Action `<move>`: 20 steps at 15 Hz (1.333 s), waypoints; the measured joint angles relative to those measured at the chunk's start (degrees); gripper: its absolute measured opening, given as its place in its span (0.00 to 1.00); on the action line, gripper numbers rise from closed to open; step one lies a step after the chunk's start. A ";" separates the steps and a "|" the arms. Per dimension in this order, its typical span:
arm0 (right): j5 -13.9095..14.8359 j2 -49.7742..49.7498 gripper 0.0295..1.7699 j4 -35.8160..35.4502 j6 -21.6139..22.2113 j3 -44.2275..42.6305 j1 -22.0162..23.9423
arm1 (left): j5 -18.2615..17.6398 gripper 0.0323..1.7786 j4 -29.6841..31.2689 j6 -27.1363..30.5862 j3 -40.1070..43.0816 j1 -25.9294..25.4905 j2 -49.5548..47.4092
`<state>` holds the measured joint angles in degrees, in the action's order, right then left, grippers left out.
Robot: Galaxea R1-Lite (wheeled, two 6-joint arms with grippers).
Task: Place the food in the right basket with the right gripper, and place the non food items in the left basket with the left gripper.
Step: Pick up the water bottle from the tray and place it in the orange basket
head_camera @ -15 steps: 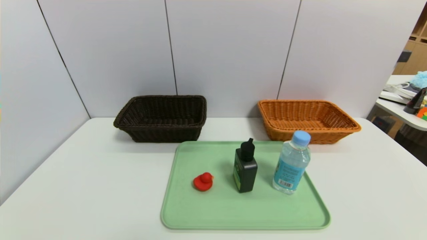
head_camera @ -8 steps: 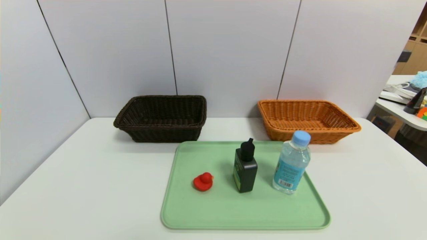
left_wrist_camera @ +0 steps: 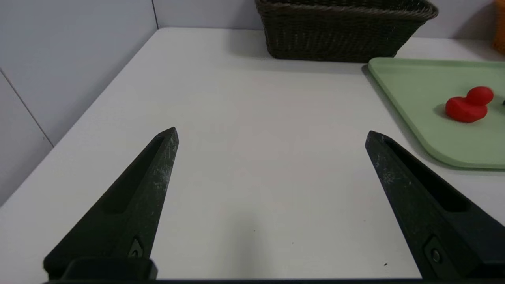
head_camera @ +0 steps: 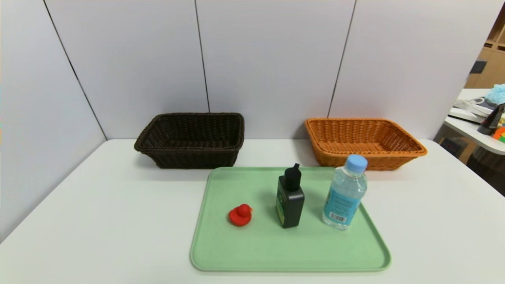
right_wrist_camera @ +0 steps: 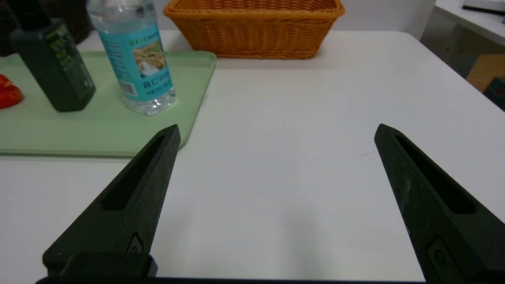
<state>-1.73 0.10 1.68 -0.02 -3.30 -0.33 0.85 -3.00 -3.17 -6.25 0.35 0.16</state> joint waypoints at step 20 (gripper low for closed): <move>-20.31 57.92 0.96 -11.90 -0.77 -27.50 -8.29 | -14.58 0.95 9.23 7.50 -23.82 0.02 45.37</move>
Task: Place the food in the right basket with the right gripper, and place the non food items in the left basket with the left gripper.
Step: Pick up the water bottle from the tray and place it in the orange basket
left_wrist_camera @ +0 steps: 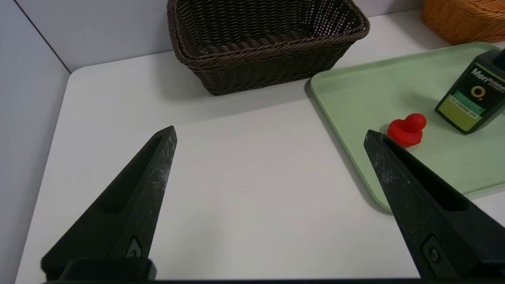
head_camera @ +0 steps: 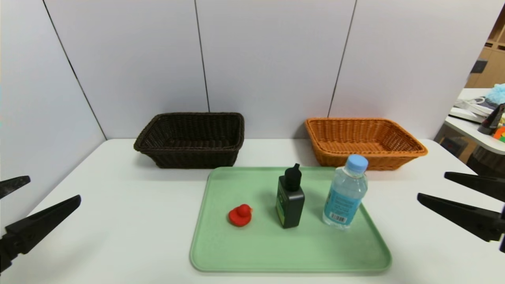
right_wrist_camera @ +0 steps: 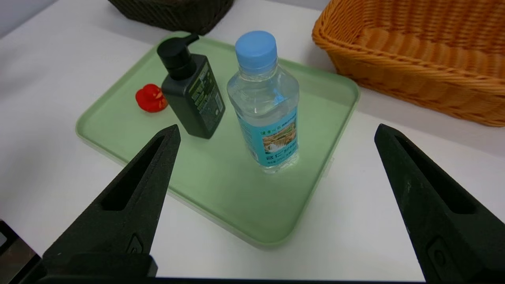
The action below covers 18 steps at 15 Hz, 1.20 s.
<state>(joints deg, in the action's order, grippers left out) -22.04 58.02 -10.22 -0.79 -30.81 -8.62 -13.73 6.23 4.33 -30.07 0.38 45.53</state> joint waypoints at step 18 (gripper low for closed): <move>0.77 29.85 0.96 -22.60 -0.28 3.89 -10.37 | 1.39 0.95 14.38 -0.12 0.59 1.29 21.50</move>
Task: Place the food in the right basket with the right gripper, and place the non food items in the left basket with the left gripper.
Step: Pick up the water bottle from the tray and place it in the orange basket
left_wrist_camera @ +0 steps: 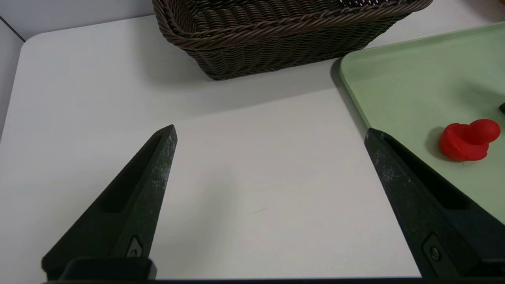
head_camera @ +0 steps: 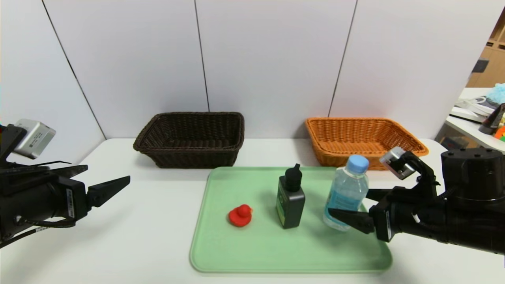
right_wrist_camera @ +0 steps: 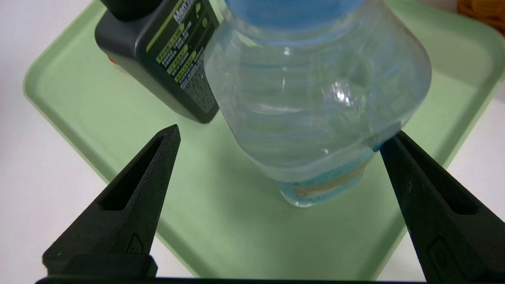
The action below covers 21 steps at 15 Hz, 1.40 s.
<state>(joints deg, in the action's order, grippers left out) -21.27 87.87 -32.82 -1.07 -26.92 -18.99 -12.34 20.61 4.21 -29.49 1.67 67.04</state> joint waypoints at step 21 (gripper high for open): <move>-0.05 8.63 0.96 -11.08 0.04 1.62 1.85 | 0.02 0.95 -0.35 0.15 0.17 0.39 0.20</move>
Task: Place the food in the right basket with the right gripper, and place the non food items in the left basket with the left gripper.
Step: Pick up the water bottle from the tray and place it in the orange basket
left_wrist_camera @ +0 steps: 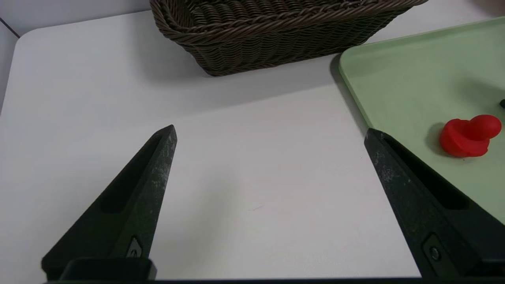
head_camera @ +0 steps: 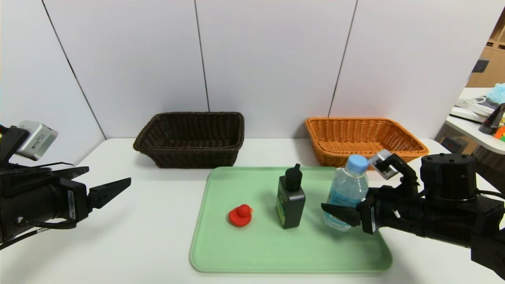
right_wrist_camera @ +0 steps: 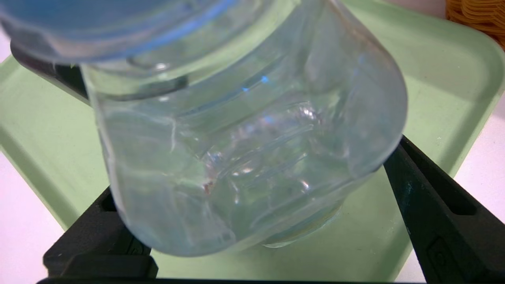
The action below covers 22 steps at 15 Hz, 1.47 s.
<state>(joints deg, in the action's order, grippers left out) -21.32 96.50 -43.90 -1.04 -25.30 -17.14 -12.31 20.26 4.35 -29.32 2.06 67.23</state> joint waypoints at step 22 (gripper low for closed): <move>-1.37 -0.37 0.45 -5.96 -0.52 6.14 0.26 | 2.61 0.95 -0.17 0.00 0.30 2.18 -0.95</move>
<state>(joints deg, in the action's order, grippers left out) -22.69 96.14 -49.86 -1.56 -19.15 -16.88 -9.70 20.09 4.35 -29.01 4.24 66.28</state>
